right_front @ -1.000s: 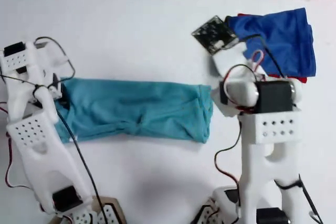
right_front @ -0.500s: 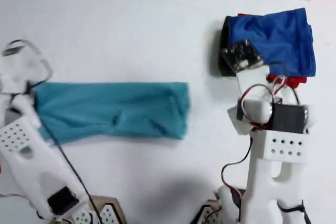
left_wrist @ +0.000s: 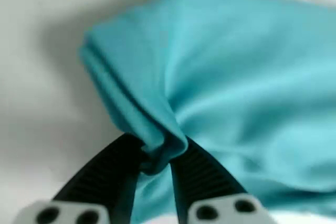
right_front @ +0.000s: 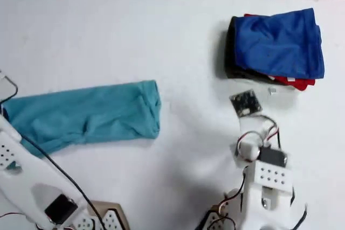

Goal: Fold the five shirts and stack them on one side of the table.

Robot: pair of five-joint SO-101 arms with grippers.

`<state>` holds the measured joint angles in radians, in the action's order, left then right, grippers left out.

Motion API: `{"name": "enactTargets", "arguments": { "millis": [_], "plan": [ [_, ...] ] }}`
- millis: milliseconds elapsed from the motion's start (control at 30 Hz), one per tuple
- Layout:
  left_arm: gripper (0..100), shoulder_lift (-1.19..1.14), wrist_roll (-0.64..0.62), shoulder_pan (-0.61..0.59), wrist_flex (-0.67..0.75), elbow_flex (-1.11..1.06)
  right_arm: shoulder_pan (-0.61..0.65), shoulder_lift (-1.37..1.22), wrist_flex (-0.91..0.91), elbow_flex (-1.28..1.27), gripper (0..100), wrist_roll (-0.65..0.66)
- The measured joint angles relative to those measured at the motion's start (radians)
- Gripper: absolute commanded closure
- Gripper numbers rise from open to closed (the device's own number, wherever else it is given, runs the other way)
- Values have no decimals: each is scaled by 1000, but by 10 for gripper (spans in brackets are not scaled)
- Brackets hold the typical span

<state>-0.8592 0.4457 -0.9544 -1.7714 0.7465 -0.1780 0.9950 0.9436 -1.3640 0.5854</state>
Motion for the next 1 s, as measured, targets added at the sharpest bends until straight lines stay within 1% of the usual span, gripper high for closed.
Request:
{"name": "enactTargets", "arguments": {
  "millis": [133,300,400,467,567,733,867,1000],
  "plan": [
    [973,227,-20,112,0,-215,0,44,-112,-138,779,0],
    [973,546,-106,288,0,-450,-3,100,-140,-186,779,0],
    [973,695,-146,404,0,-525,-3,129,-140,-195,779,0],
    [973,761,-158,496,0,-534,-3,144,-140,-198,779,0],
    [973,799,-161,646,0,-534,-3,163,-140,-209,779,0],
    [973,783,-161,878,21,-540,-3,170,-140,-213,779,0],
    [973,698,-161,1005,63,-506,-3,170,-140,-213,779,0],
    [973,600,-161,1091,84,-434,-3,170,-140,-213,779,0]
  ]
}}
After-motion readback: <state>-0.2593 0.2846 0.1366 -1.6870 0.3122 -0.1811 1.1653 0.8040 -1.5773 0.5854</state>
